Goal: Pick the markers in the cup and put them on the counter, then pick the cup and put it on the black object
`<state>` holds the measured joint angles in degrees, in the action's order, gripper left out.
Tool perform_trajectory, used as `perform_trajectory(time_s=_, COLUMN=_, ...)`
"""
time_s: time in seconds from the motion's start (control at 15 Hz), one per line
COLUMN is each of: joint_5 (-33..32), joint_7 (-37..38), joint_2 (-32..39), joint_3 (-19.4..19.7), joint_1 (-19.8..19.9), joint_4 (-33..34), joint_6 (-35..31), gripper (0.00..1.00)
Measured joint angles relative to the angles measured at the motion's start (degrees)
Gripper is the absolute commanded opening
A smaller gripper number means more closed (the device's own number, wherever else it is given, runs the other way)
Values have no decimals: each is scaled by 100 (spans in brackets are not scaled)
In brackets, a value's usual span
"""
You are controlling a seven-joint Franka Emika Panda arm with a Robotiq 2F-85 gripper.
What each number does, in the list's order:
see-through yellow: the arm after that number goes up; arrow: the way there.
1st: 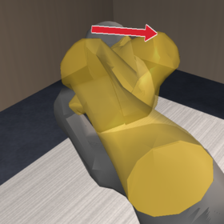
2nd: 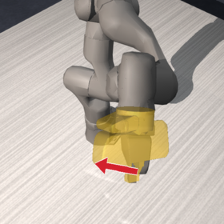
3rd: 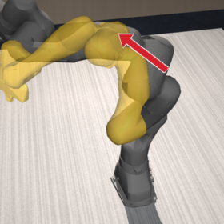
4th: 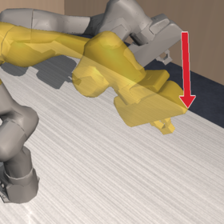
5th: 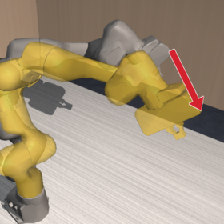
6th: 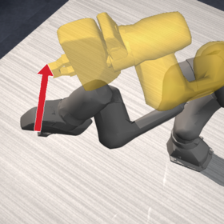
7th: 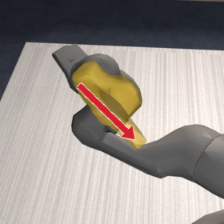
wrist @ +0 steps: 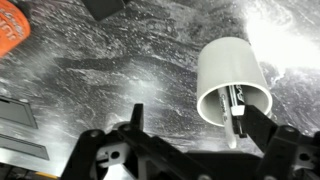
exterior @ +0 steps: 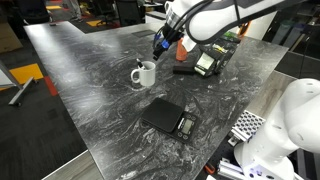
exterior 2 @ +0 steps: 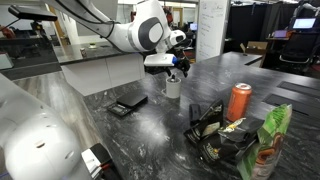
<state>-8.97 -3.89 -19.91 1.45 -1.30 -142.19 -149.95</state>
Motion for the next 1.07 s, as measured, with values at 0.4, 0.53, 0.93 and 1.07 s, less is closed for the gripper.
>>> perform_trajectory(time_s=0.4, joint_5=1973, joint_7=-2151, joint_2=327, joint_3=500, joint_1=-1135, joint_4=70, joint_6=-255, gripper=100)
perform_trajectory(time_s=0.53, joint_5=2095, joint_7=-2440, joint_2=400, joint_3=502, joint_1=-1229, joint_4=121, joint_6=-264, gripper=100)
perform_trajectory(time_s=0.93, joint_5=2108, joint_7=-2594, joint_2=586, joint_3=531, joint_1=-1178, joint_4=270, joint_6=-327, gripper=100)
perform_trajectory(time_s=1.07, joint_5=2108, joint_7=-2623, joint_2=713, joint_3=544, joint_1=-1159, joint_4=361, joint_6=-328, gripper=100)
